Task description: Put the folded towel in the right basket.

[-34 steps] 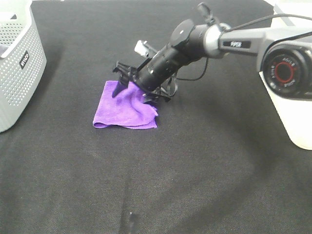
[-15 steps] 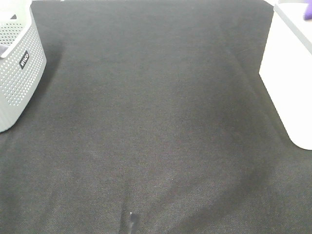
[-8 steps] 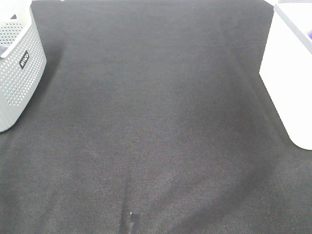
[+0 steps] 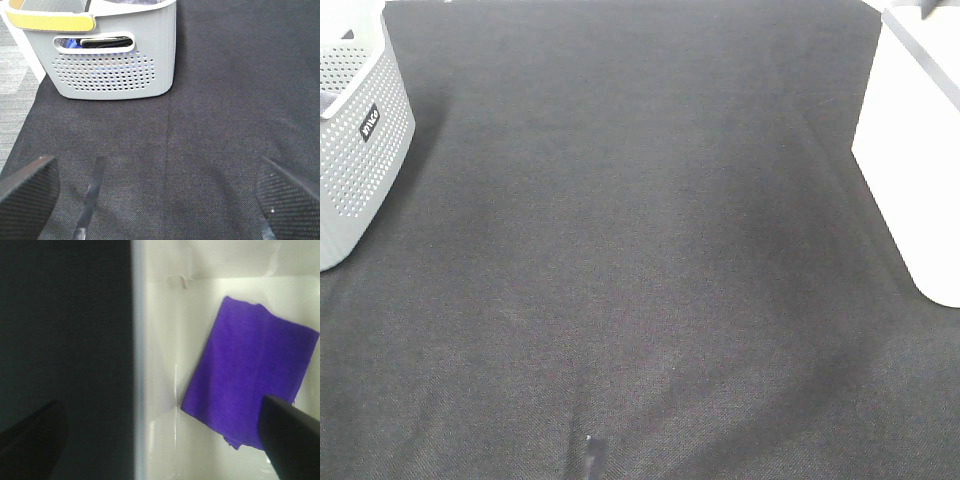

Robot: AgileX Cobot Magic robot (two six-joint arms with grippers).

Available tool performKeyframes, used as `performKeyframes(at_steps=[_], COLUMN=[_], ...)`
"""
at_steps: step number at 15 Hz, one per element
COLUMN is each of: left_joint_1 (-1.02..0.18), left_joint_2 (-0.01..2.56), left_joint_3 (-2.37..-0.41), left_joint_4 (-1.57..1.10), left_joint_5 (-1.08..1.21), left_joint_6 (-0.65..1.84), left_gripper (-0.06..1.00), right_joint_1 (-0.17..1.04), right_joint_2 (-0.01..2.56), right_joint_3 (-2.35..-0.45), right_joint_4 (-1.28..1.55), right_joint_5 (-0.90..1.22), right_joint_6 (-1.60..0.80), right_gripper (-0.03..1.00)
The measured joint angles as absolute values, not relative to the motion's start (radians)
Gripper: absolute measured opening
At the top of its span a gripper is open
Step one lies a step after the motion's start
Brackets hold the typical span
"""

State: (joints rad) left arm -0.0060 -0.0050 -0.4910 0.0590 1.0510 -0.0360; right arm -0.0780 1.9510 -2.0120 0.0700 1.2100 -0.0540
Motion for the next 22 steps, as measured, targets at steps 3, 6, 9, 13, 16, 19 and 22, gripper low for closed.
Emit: performKeyframes(at_steps=[3,6,9,13,16,19,22], left_joint_1=[-0.006,-0.006,-0.006,-0.006,-0.006,-0.006,-0.006], left_joint_2=[-0.005,-0.005,-0.005,-0.005,-0.005,-0.005,-0.005], left_joint_3=[-0.491,-0.491,-0.491,-0.491,-0.491,-0.491,-0.491], left_joint_4=[0.059,0.059,0.059,0.059,0.059,0.059,0.059], left_joint_5=[1.051,1.051,1.051,1.051,1.051,1.051,1.051], left_joint_6=[-0.036,-0.036,-0.036,-0.036,-0.036,-0.036,-0.036], left_gripper=[0.99,0.99,0.99,0.99,0.99,0.99,0.99], right_joint_1=[0.025,0.056,0.056,0.056,0.056,0.056,0.056], right_joint_2=[1.821,1.526,1.051,0.573,0.279,0.076,-0.003], right_joint_3=[-1.943,-1.609,-1.109,-0.738,-0.547,-0.487,-0.461], right_joint_4=[0.015,0.008,0.000,0.000,-0.012,-0.011,-0.013], right_joint_5=[1.209,1.148,1.012,1.008,1.004,1.027,1.098], right_joint_6=[0.021,0.034,-0.012,-0.033,-0.038,-0.044,-0.044], right_gripper=[0.98,0.98,0.98,0.98,0.98,0.98,0.98])
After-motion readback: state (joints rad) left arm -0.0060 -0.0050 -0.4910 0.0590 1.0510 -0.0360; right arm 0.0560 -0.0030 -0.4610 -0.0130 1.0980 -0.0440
